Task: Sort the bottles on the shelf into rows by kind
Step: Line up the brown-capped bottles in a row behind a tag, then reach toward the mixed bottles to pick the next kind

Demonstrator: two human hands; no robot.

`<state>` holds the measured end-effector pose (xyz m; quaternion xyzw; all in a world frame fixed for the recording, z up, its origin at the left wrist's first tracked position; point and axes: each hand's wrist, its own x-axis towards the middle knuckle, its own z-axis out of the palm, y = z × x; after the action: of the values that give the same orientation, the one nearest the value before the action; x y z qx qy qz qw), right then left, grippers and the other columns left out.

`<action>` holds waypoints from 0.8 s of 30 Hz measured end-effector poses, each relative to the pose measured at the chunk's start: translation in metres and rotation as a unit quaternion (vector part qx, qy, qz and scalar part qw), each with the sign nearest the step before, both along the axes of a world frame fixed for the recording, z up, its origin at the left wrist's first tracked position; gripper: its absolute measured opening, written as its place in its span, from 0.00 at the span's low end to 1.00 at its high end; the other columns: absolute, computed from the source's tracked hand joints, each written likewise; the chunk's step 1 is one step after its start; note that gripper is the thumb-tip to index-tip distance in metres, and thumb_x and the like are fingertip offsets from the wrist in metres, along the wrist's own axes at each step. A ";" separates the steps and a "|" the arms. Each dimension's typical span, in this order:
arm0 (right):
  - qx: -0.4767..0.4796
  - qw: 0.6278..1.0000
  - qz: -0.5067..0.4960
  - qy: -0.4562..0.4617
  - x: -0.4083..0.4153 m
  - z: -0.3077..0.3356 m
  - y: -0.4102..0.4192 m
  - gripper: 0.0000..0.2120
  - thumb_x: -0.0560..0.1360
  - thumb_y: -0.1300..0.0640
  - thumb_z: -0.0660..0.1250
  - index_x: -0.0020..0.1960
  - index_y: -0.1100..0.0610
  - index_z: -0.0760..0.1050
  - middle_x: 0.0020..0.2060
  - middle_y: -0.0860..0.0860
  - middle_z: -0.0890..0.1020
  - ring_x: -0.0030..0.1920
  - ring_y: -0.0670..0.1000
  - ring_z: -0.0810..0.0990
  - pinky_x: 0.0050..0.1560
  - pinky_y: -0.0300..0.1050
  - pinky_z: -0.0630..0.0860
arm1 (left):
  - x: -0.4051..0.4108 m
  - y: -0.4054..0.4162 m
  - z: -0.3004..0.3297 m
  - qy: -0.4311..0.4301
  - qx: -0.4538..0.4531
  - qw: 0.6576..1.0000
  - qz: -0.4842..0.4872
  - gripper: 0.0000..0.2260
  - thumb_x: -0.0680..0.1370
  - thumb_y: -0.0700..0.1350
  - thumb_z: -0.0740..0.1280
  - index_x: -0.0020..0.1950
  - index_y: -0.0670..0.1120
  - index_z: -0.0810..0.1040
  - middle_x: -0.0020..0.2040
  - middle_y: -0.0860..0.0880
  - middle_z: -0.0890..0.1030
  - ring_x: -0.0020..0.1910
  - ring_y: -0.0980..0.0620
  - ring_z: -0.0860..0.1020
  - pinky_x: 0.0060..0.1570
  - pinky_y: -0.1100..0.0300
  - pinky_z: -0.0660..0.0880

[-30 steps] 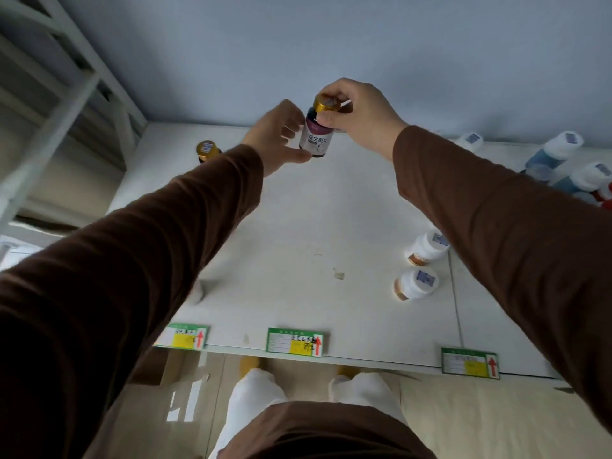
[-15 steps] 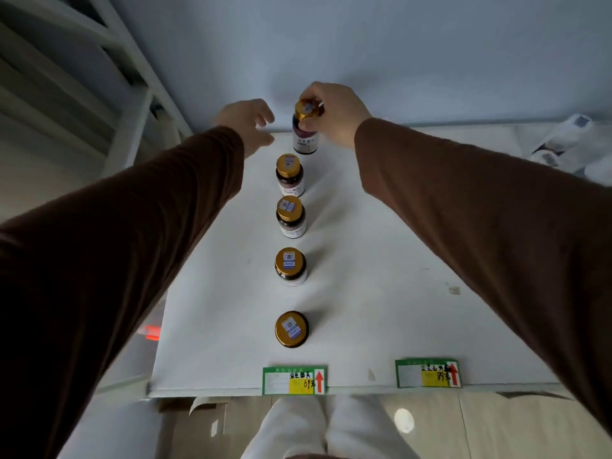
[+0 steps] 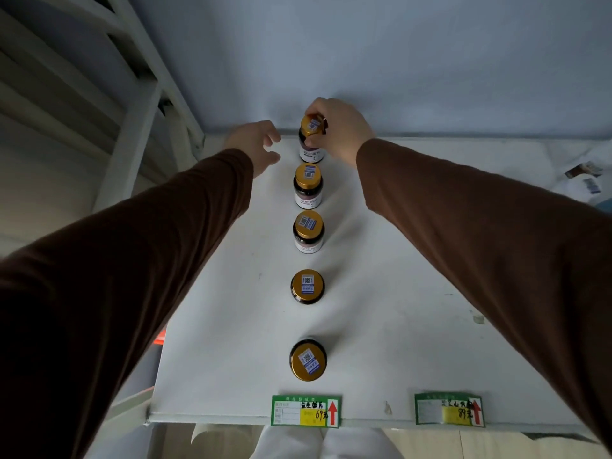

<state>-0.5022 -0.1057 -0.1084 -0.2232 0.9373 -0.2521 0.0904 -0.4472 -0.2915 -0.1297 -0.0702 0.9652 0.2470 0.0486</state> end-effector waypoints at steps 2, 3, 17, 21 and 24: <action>0.006 1.000 0.005 -0.002 0.002 0.001 0.001 0.26 0.73 0.54 0.73 0.69 0.53 0.70 0.62 0.53 0.75 0.61 0.54 0.76 0.62 0.48 0.73 | 0.003 0.003 0.002 -0.002 0.000 1.000 0.000 0.13 0.75 0.45 0.71 0.59 0.47 0.77 0.56 0.48 0.79 0.56 0.47 0.77 0.59 0.52 0.75; 0.004 1.000 0.006 -0.004 0.005 0.002 0.002 0.28 0.73 0.54 0.73 0.71 0.53 0.68 0.64 0.53 0.74 0.62 0.54 0.75 0.63 0.47 0.72 | 0.005 0.004 0.005 -0.001 -0.001 1.000 -0.001 0.13 0.75 0.45 0.71 0.59 0.47 0.77 0.57 0.47 0.79 0.56 0.47 0.77 0.59 0.51 0.75; -0.005 0.996 0.022 0.085 0.098 0.062 0.104 0.17 0.78 0.54 0.66 0.66 0.54 0.75 0.60 0.53 0.78 0.62 0.55 0.74 0.62 0.47 0.70 | 0.083 0.077 0.086 0.132 -0.077 0.986 -0.065 0.15 0.76 0.46 0.68 0.63 0.49 0.76 0.60 0.46 0.77 0.60 0.45 0.73 0.57 0.52 0.70; -0.028 0.994 0.033 0.100 0.144 0.073 0.147 0.15 0.77 0.53 0.68 0.62 0.54 0.77 0.57 0.52 0.80 0.58 0.54 0.76 0.59 0.47 0.71 | 0.128 0.124 0.101 0.159 -0.076 0.982 -0.074 0.16 0.74 0.45 0.69 0.61 0.48 0.77 0.59 0.46 0.78 0.59 0.44 0.75 0.54 0.54 0.70; -0.050 0.994 0.035 0.094 0.187 0.074 0.188 0.14 0.76 0.52 0.68 0.61 0.53 0.78 0.55 0.50 0.80 0.56 0.52 0.76 0.59 0.47 0.72 | 0.172 0.165 0.098 0.159 -0.070 0.982 -0.075 0.17 0.72 0.46 0.71 0.61 0.48 0.78 0.58 0.44 0.78 0.57 0.42 0.76 0.55 0.54 0.70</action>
<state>-0.3152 0.0820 -0.0347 -0.2828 0.9194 -0.2732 -0.0007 -0.2756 -0.1269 -0.0320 0.0398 0.9781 0.1825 -0.0923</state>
